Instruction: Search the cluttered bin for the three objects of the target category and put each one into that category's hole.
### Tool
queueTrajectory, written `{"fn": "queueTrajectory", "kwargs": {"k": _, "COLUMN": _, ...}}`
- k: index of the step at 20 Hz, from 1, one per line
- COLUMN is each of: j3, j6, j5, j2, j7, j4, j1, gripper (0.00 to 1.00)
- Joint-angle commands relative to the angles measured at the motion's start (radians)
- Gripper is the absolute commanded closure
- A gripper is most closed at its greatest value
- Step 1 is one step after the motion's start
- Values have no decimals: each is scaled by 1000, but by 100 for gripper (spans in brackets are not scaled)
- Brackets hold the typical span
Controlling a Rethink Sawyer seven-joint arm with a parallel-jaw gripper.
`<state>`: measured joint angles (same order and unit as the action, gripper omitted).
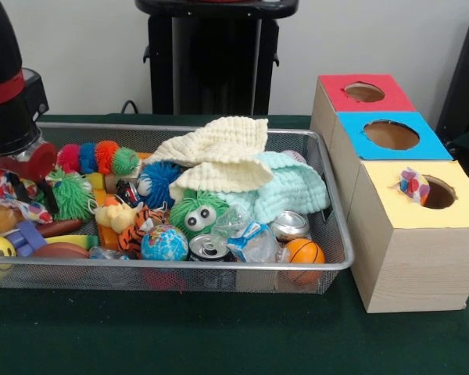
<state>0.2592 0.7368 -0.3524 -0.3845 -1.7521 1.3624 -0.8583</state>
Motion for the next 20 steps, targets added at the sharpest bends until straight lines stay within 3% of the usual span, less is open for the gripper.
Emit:
{"fn": "queueTrajectory", "kwargs": {"k": 1, "j3": 63, "j6": 72, "j5": -16, "j2": 8, "j7": 158, "j4": 3, "j1": -48, "gripper": 0}}
{"fn": "queueTrajectory", "kwargs": {"k": 6, "j3": 70, "j6": 3, "j5": -31, "j2": 2, "j7": 136, "j4": 40, "j1": -66, "gripper": 0}}
{"fn": "queueTrajectory", "kwargs": {"k": 7, "j3": 72, "j6": -8, "j5": -39, "j2": 0, "j7": 123, "j4": 46, "j1": -66, "gripper": 100}}
{"fn": "queueTrajectory", "kwargs": {"k": 20, "j3": 50, "j6": -104, "j5": -31, "j2": -68, "j7": -4, "j4": 158, "j1": -47, "gripper": 100}}
